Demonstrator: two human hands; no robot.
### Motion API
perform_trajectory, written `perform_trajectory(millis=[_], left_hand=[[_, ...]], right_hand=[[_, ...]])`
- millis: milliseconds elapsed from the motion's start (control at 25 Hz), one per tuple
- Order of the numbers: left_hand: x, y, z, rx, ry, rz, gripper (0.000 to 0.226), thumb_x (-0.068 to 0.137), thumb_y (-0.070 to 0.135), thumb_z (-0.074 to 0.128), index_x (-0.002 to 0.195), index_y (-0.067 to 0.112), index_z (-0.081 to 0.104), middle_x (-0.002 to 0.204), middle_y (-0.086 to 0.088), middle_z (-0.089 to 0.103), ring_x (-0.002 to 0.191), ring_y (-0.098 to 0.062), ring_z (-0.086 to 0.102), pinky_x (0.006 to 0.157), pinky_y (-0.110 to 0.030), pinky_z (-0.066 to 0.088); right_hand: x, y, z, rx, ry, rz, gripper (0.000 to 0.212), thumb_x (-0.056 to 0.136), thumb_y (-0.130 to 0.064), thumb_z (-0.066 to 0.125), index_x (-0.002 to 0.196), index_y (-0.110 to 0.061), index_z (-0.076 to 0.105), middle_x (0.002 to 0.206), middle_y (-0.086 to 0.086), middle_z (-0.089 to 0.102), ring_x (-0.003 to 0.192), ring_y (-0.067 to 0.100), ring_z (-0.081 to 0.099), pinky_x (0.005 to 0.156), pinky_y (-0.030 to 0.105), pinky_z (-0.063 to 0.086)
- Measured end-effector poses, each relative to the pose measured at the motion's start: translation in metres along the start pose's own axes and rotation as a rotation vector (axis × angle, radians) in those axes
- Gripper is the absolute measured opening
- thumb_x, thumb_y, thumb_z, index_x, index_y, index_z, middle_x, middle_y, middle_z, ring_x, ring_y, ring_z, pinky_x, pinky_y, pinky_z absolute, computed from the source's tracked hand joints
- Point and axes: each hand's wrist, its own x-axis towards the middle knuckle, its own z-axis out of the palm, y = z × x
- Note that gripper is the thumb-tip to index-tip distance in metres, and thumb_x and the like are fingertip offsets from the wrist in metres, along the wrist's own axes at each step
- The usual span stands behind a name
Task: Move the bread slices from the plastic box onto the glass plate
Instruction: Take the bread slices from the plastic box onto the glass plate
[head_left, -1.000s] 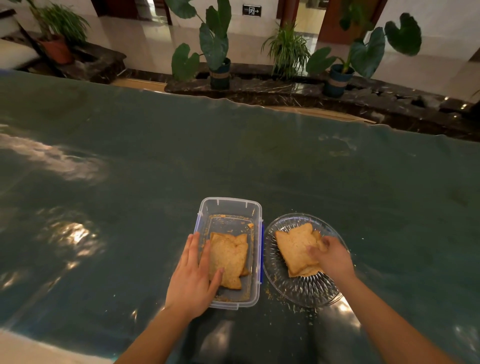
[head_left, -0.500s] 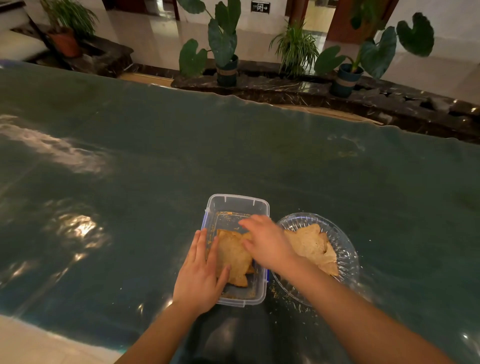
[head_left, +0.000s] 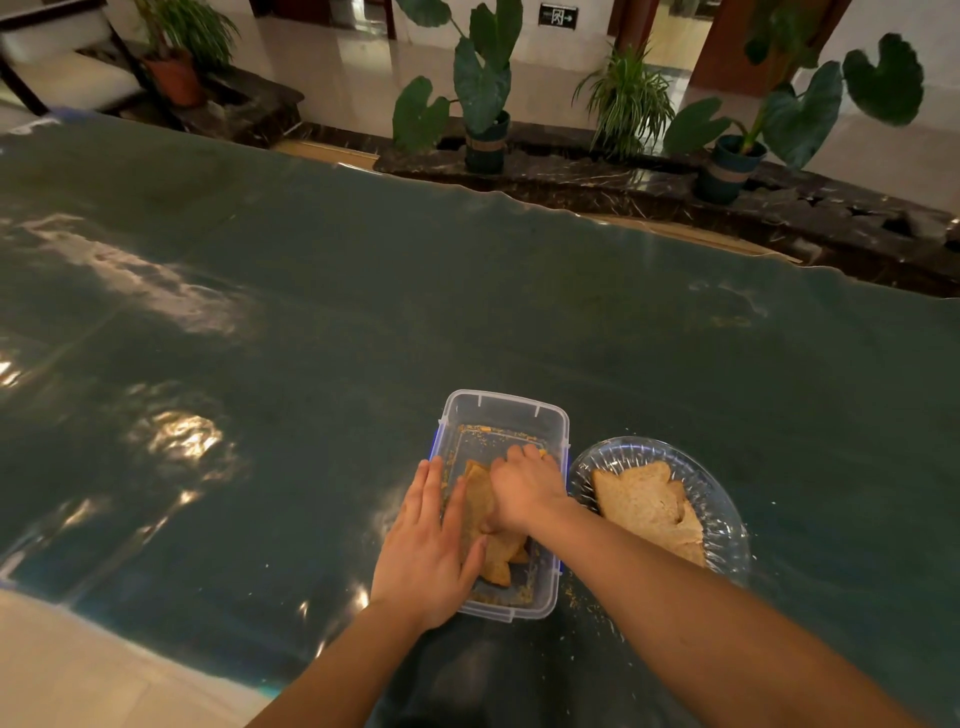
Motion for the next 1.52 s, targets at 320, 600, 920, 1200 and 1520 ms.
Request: perform_trajectory(millis=[320,600,920,1200,1520], left_hand=[[0.001,0.001,-0.002,0.01,-0.012,-0.002,0.074,0.096,0.061,0.021,0.154,0.014,0.024,0.164,-0.019,0.007,0.152,-0.029,-0.002,0.12,-0.038,0.003],[0.0,0.0,-0.002,-0.038,-0.006,-0.006,0.08,0.094,0.067,0.015,0.156,0.016,0.011,0.165,-0.014,-0.003,0.151,-0.024,-0.012,0.122,-0.035,0.002],[0.001,-0.001,0.001,-0.021,-0.004,0.0,0.083,0.095,0.066,0.023,0.155,0.01,0.016,0.164,-0.016,0.005,0.152,-0.028,-0.002,0.123,-0.038,0.009],[0.001,-0.002,0.002,-0.005,-0.016,-0.009,0.08,0.096,0.064,0.022,0.155,0.011,0.014,0.165,-0.013,0.002,0.152,-0.025,-0.005,0.122,-0.038,0.009],[0.003,0.001,-0.006,-0.041,-0.04,-0.012,0.077,0.096,0.059,0.026,0.156,0.013,0.009,0.165,-0.011,-0.003,0.151,-0.023,-0.009,0.12,-0.035,0.004]], right_hand=[[-0.002,-0.006,0.006,0.031,0.01,0.039,0.082,0.059,-0.054,0.082,0.119,-0.01,0.049,0.123,0.016,0.058,0.119,0.035,0.049,0.104,0.049,0.036],[-0.014,-0.001,-0.015,0.178,0.055,0.068,0.039,0.068,-0.027,0.074,0.101,-0.017,0.056,0.103,0.008,0.067,0.098,0.031,0.066,0.066,0.035,0.046],[-0.066,0.085,-0.061,0.756,0.209,0.279,0.044,0.058,-0.04,0.084,0.084,-0.026,0.052,0.084,-0.007,0.058,0.077,0.016,0.058,0.06,0.032,0.043],[-0.11,0.157,-0.026,1.205,0.305,0.482,0.047,0.067,-0.028,0.086,0.102,-0.017,0.057,0.099,-0.001,0.066,0.088,0.022,0.067,0.074,0.046,0.06],[-0.104,0.16,0.041,1.058,0.327,0.674,0.058,0.073,-0.029,0.082,0.122,-0.012,0.054,0.106,0.0,0.063,0.095,0.024,0.061,0.077,0.037,0.052]])
